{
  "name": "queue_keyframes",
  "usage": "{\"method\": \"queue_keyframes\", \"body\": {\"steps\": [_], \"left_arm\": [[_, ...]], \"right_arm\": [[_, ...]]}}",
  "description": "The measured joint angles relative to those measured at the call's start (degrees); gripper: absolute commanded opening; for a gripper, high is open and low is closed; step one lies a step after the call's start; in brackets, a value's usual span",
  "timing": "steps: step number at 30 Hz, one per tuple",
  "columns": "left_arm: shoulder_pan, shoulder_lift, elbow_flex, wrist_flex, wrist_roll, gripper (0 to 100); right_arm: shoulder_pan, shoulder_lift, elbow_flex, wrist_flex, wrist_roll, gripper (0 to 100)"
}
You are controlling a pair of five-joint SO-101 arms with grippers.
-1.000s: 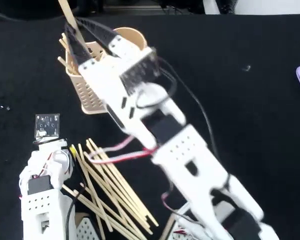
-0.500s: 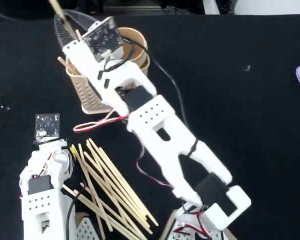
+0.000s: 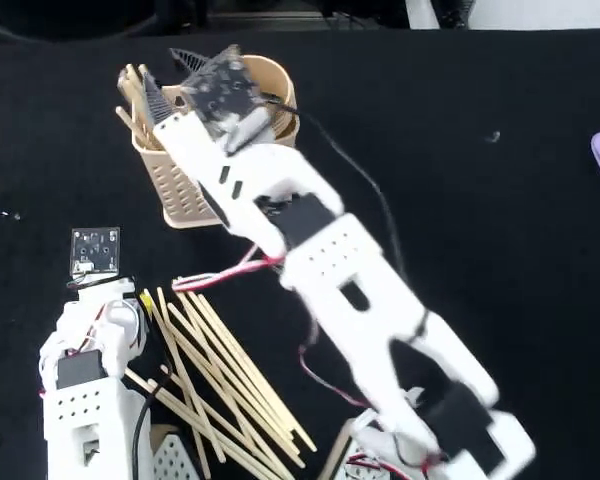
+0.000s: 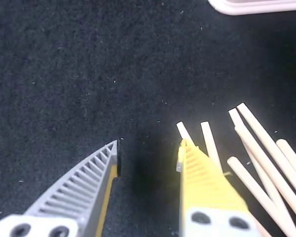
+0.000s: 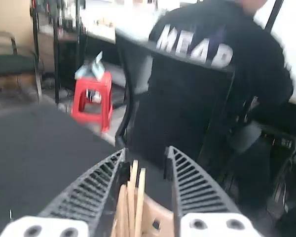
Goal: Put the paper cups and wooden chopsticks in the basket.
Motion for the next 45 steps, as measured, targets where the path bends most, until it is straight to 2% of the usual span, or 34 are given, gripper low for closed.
{"method": "queue_keyframes", "body": {"steps": [3, 7, 10, 12, 16, 20, 26, 35, 37, 40, 45], "left_arm": [[0.0, 0.0, 0.0, 0.0, 0.0, 20], [0.0, 0.0, 0.0, 0.0, 0.0, 20], [0.0, 0.0, 0.0, 0.0, 0.0, 20], [0.0, 0.0, 0.0, 0.0, 0.0, 20], [0.0, 0.0, 0.0, 0.0, 0.0, 20], [0.0, 0.0, 0.0, 0.0, 0.0, 20], [0.0, 0.0, 0.0, 0.0, 0.0, 20], [0.0, 0.0, 0.0, 0.0, 0.0, 20], [0.0, 0.0, 0.0, 0.0, 0.0, 20], [0.0, 0.0, 0.0, 0.0, 0.0, 20], [0.0, 0.0, 0.0, 0.0, 0.0, 20]], "right_arm": [[-0.1, -8.0, 0.0, 7.1, 0.0, 8.6], [-3.5, -19.5, 3.0, 25.1, 0.1, 8.6], [-5.5, -25.3, 9.3, 40.2, 0.1, 8.7], [-6.2, -27.3, 16.3, 44.7, 0.1, 11.9], [-6.9, -27.3, 34.6, 39.4, 0.1, 22.5], [-10.5, -22.8, 47.8, 28.6, -0.4, 20.6], [-16.6, -11.0, 48.1, 26.3, -4.7, 20.8], [-17.1, 4.6, 40.2, 25.1, -5.3, 19.8], [-17.1, 6.0, 39.6, 24.8, -5.3, 14.8], [-16.5, 6.2, 39.3, 24.7, -5.2, 1.8], [-10.5, 6.2, 39.2, 24.6, -5.3, 1.1]]}}
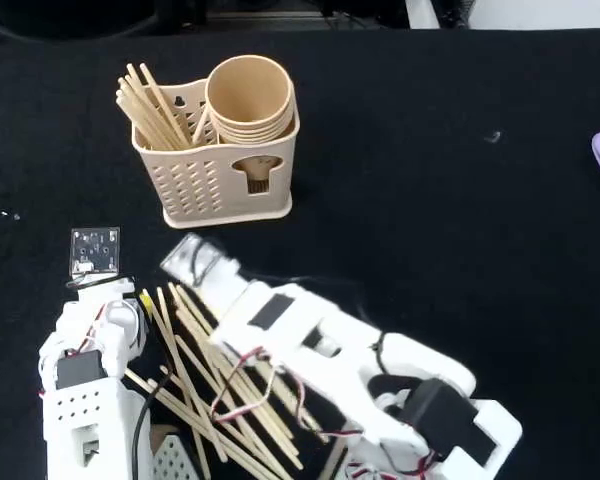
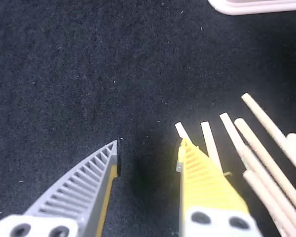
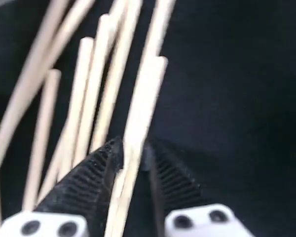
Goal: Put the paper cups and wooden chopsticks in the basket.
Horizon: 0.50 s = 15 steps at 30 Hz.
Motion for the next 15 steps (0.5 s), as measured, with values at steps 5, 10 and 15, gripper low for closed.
{"method": "queue_keyframes", "body": {"steps": [5, 10, 15], "left_arm": [[0.0, 0.0, 0.0, 0.0, 0.0, 20], [0.0, 0.0, 0.0, 0.0, 0.0, 20], [0.0, 0.0, 0.0, 0.0, 0.0, 20]], "right_arm": [[4.5, -3.0, -0.3, 1.6, 0.0, 1.1], [5.5, -14.1, 0.6, 6.0, 0.1, 1.1], [5.6, -22.9, 5.6, 5.5, 0.0, 1.1]]}}
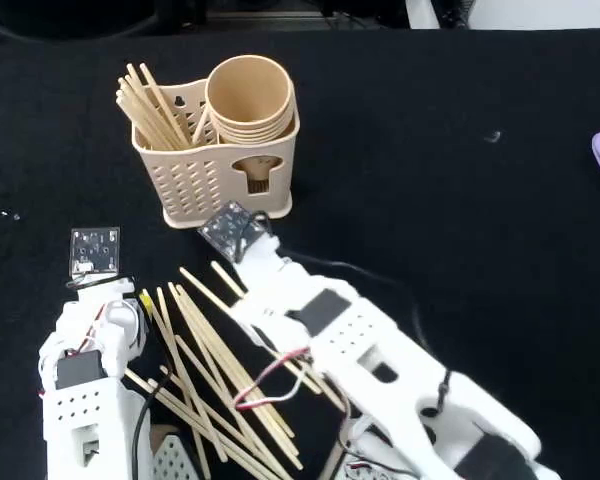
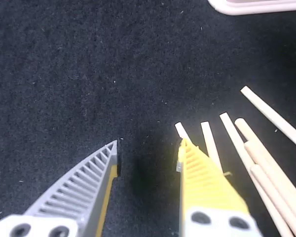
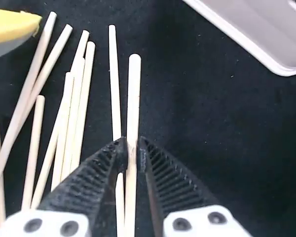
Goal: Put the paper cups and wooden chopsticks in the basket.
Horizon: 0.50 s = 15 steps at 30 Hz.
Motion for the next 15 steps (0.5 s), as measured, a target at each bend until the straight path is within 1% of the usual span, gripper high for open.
{"method": "queue_keyframes", "body": {"steps": [2, 5, 10, 11, 15], "left_arm": [[0.0, 0.0, 0.0, 0.0, 0.0, 20], [0.0, 0.0, 0.0, 0.0, 0.0, 20], [0.0, 0.0, 0.0, 0.0, 0.0, 20], [0.0, 0.0, 0.0, 0.0, 0.0, 20], [0.0, 0.0, 0.0, 0.0, 0.0, 20]], "right_arm": [[-0.7, -0.2, 0.6, -2.9, 0.0, 1.3], [-3.8, 2.1, 0.7, -8.4, 0.0, 3.1], [-4.7, 12.2, -0.5, -12.6, 0.0, 18.1], [-4.9, 14.2, -1.1, -12.8, 0.0, 19.1], [-5.2, 20.0, -2.9, -13.1, 0.0, 17.7]]}}
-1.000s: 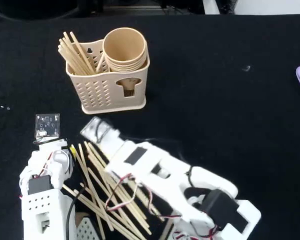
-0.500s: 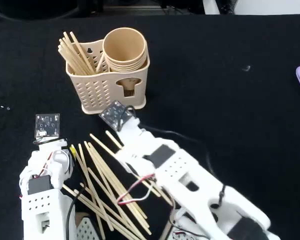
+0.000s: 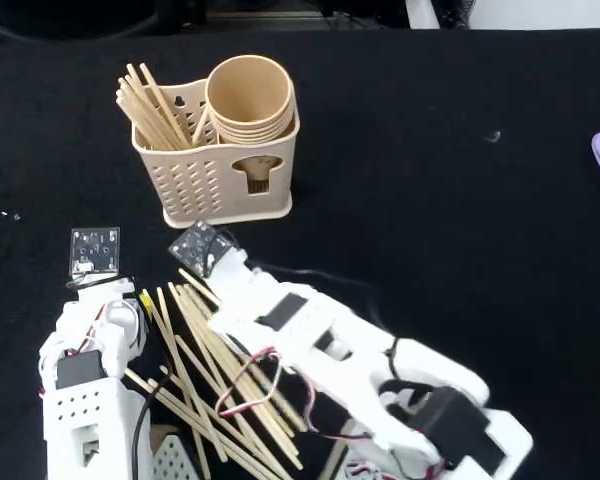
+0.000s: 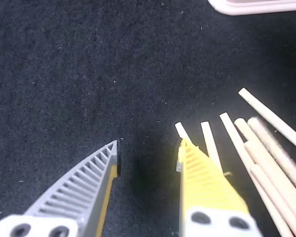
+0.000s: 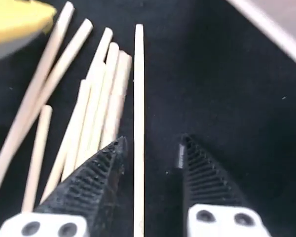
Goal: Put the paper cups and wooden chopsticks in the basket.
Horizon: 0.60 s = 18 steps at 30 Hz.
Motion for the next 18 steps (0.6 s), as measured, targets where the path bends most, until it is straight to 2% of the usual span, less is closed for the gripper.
{"method": "queue_keyframes", "body": {"steps": [5, 12, 18], "left_arm": [[0.0, 0.0, 0.0, 0.0, 0.0, 20], [0.0, 0.0, 0.0, 0.0, 0.0, 20], [0.0, 0.0, 0.0, 0.0, 0.0, 20]], "right_arm": [[0.0, 0.4, -0.2, 0.0, 0.0, 17.3], [0.0, 0.7, -3.5, 6.2, 0.0, 17.7], [-5.2, 1.1, -4.8, 8.8, 0.1, 17.7]]}}
